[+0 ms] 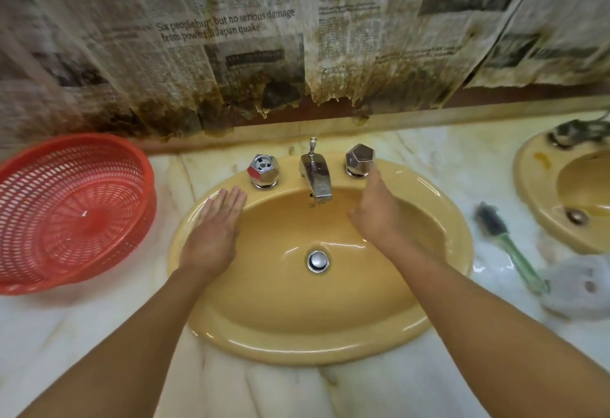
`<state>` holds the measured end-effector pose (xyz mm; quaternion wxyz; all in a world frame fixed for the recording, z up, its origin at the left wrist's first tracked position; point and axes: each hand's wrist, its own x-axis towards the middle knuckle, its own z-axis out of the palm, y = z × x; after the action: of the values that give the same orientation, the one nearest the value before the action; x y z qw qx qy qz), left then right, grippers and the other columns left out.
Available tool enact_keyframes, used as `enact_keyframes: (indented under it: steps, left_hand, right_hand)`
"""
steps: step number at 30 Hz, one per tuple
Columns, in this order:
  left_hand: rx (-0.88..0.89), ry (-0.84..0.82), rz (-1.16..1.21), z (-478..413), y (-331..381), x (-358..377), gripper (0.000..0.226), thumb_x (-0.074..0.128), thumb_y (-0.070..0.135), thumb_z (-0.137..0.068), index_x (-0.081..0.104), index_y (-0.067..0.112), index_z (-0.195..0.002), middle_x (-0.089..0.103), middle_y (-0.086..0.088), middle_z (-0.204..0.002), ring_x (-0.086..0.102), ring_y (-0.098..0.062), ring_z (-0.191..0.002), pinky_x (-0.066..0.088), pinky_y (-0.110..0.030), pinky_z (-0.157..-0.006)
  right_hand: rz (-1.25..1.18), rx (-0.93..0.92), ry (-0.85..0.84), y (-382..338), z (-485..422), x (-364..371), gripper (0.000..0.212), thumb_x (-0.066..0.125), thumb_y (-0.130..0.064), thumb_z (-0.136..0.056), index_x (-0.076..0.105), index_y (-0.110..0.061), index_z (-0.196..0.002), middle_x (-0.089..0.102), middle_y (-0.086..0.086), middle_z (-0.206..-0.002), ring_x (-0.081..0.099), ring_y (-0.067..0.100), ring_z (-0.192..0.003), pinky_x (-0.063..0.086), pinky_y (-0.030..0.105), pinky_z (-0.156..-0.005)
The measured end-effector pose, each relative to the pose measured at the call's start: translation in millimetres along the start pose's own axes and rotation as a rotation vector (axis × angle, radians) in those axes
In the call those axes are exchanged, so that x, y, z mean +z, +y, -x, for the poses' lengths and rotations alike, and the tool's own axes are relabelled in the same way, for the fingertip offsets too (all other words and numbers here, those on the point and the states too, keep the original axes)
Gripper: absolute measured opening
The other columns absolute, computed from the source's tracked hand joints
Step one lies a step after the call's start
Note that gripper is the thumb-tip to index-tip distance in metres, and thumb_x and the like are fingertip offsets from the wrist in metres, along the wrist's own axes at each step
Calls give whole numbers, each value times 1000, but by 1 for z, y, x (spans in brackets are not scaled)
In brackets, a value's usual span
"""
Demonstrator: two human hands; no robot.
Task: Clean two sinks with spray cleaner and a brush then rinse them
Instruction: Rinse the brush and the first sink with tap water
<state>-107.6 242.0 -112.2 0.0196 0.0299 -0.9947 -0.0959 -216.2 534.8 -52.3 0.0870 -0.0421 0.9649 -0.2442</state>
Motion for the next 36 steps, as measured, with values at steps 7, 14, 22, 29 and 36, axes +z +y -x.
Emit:
enact_keyframes:
  steps: [7,14,22,29,36]
  left_hand:
    - [-138,15,171,40,75,-24,47,63,12,-83,52,16,-129,53,-4,-132,47,-26,-126,48,-42,-95]
    - [-64,-288,103,61,135,-43,58,57,-2,-82,54,30,-130,22,-1,-165,17,-31,-153,31,-45,-115]
    - [-148,-169,128,84,159,-67,20,53,4,-87,51,23,-89,59,-2,-105,57,-26,-101,43,-33,-75]
    - [-36,-426,-8,94,161,-67,79,63,13,-87,31,27,-158,19,4,-167,19,-25,-153,24,-41,-122]
    - [-131,-151,101,105,167,-82,20,52,1,-84,49,21,-87,62,-3,-96,58,-28,-91,37,-33,-65]
  right_hand:
    - [187,-264,-219,8,75,11,24,50,-1,-84,53,-20,-70,62,8,-87,58,29,-80,45,33,-67]
    - [465,-172,-622,5,114,-5,90,60,-6,-84,11,-17,-159,11,8,-164,17,37,-150,28,52,-118]
    - [317,-312,-217,-10,141,-29,36,48,9,-77,37,-23,-64,52,5,-85,53,26,-80,33,30,-56]
    - [430,-194,-545,-13,154,-25,92,53,-2,-88,1,-26,-160,17,10,-164,18,40,-150,28,51,-116]
    - [311,-286,-181,-16,163,-30,20,55,0,-85,54,-20,-90,56,5,-96,58,27,-86,42,32,-65]
